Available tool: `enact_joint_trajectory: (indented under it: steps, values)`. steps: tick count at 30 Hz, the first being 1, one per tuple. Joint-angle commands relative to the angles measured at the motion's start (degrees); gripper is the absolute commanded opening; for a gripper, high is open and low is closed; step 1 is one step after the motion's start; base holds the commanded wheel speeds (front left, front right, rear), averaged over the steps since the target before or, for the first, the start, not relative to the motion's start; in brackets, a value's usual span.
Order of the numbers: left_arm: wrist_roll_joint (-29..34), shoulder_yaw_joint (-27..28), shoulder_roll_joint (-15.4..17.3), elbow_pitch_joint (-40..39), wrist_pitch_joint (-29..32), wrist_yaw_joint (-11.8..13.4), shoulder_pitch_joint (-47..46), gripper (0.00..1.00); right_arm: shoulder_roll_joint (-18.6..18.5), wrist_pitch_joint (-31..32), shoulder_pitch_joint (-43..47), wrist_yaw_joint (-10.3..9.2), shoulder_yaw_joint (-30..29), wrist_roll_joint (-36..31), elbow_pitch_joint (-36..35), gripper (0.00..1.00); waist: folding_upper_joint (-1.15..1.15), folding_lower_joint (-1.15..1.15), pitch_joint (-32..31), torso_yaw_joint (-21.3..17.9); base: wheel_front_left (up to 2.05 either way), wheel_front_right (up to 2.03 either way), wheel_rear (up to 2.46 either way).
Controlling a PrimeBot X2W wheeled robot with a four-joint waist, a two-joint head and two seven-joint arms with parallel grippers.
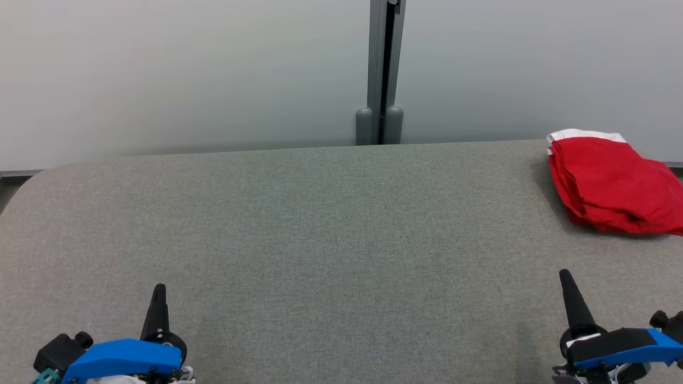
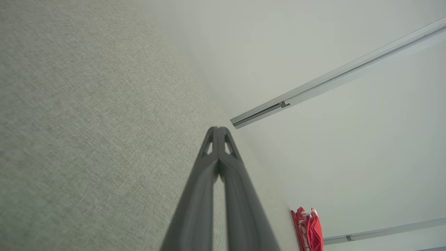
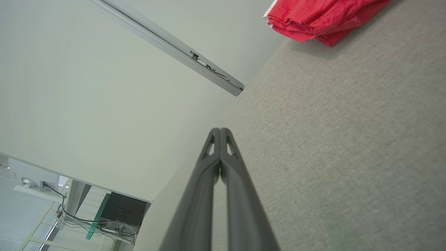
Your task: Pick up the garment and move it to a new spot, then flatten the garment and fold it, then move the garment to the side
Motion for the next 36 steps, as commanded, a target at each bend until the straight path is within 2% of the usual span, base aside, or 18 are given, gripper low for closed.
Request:
enact_joint_trajectory:
  steps: [1, 36]
  values:
    - [-1.2, 0.6, 0.1, -0.9, 0.3, -0.3, -1.6, 0.0, -0.4, 0.3, -1.4, 0.02, -0.1, 1.6, -0.8, 0.0, -0.01, 0.0, 0.0, 0.0, 0.0, 0.0, 0.0]
    - [-17.7, 4.1, -1.4, -4.2, 5.3, -1.1, -2.7, 0.0, -0.6, 3.5, -2.8, 0.02, -0.2, 21.3, -1.3, 0.0, -0.01, 0.0, 0.4, 0.1, 0.0, 0.0, 0.0]
